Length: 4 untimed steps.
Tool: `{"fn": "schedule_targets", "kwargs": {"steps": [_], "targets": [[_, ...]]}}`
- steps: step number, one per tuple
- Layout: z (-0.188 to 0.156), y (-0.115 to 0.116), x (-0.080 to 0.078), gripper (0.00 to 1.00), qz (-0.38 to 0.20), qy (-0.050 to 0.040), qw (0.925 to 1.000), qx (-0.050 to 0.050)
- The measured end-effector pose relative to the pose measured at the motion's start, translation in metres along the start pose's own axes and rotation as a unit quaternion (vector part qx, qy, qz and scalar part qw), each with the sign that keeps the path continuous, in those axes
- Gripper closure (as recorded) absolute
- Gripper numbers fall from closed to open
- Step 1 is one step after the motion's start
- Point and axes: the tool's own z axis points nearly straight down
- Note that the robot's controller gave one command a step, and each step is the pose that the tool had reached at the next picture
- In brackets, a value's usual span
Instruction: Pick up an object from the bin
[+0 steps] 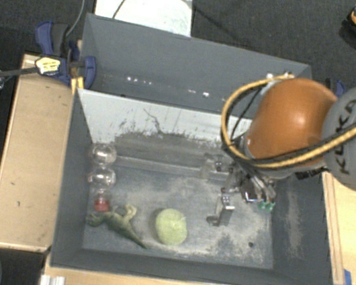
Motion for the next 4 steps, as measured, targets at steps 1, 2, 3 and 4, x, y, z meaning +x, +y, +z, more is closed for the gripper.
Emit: {"fn": "schedule_targets", "kwargs": {"steps": [1, 2, 3, 4], "targets": [[-0.002, 0.009, 0.011, 0.0, 0.004, -0.0094, 0.9999, 0.003], [0.048, 0.049, 0.007, 0.0, 0.006, -0.006, 1.0, 0.001], [0.095, 0.06, 0.005, 0.0, -0.05, -0.0065, 0.9987, 0.001], [0.114, 0.047, 0.012, 0.0, -0.119, -0.0065, 0.9928, 0.001]]}}
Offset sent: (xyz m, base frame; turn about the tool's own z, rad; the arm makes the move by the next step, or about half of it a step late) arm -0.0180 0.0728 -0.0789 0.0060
